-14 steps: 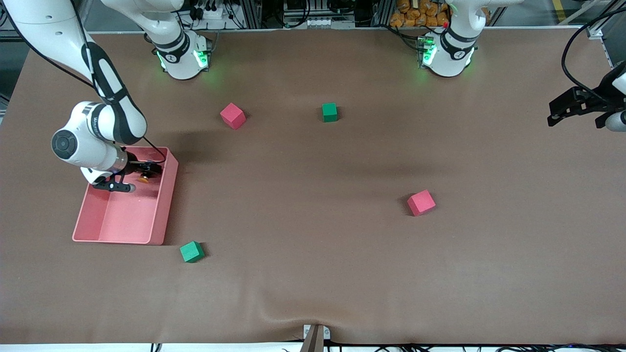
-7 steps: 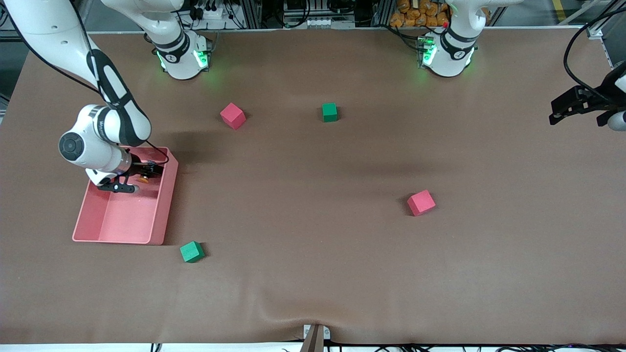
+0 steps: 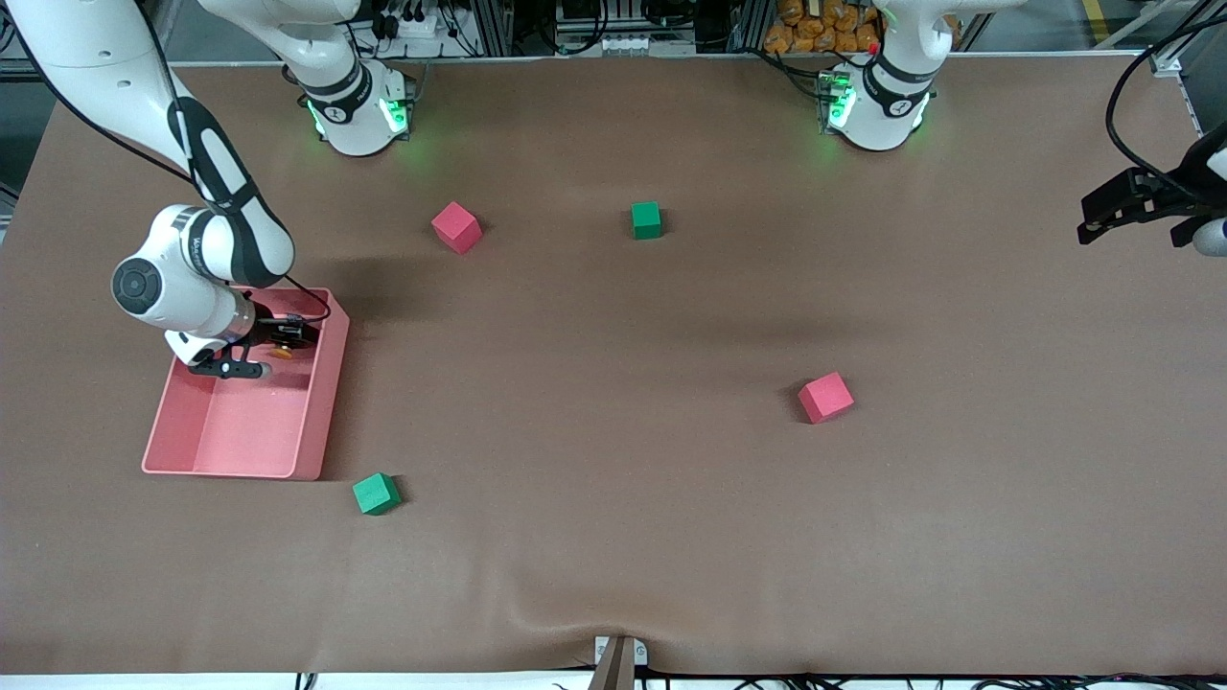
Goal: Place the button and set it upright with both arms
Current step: 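Lift the yellow button out of the pink tray with the right gripper, then carry the button to the table middle and lower it with the right gripper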
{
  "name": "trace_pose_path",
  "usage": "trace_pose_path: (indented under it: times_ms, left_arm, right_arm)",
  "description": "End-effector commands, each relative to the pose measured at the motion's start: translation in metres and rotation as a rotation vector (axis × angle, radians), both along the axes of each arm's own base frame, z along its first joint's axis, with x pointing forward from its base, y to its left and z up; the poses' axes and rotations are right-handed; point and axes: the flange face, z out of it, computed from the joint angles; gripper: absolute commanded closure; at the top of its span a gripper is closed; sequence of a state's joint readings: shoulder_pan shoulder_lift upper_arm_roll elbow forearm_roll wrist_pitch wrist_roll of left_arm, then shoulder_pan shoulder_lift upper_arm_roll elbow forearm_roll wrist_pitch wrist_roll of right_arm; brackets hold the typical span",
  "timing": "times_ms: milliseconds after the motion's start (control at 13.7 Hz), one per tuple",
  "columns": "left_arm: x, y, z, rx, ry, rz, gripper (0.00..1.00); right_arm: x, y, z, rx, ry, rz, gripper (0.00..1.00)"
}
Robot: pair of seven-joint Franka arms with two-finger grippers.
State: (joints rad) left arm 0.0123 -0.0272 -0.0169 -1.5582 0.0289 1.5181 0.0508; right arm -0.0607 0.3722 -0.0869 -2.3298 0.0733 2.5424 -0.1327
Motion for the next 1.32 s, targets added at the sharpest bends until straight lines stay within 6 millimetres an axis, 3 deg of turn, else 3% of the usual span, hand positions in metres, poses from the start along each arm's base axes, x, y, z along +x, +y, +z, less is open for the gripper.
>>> trace_pose_path:
  times_ms: [0,146,438,731,804,950,1023,1242]
  left_arm:
    - [-0.007,0.006,0.008,-0.044,-0.007,-0.003,0.00]
    - [-0.009,0.009,0.009,-0.045,-0.008,0.003,0.00]
    - [-0.008,0.009,0.009,-0.045,-0.008,0.003,0.00]
    - [-0.003,0.006,0.007,-0.088,-0.020,0.005,0.00]
    - [-0.002,0.006,0.006,-0.088,-0.019,0.006,0.00]
    - [-0.002,0.004,0.003,-0.087,-0.012,0.003,0.00]
    - [-0.002,0.004,0.002,-0.087,-0.009,0.003,0.00]
    - [-0.002,0.004,0.001,-0.086,-0.005,0.003,0.00]
  right_arm:
    - [-0.003,-0.005,-0.004,0.012,-0.003,0.007,1.00]
    - [0.003,-0.005,0.015,0.011,-0.034,0.009,1.00]
    - [0.023,-0.006,0.080,0.019,-0.072,0.019,1.00]
    - [0.062,-0.001,0.146,0.032,-0.054,0.068,1.00]
    - [0.074,0.011,0.164,0.037,-0.050,0.102,1.00]
    - [0.098,0.055,0.196,0.040,-0.056,0.184,1.00]
    - [0.106,0.075,0.203,0.043,-0.054,0.218,1.00]
    - [0.122,0.166,0.194,0.059,-0.055,0.331,1.00]
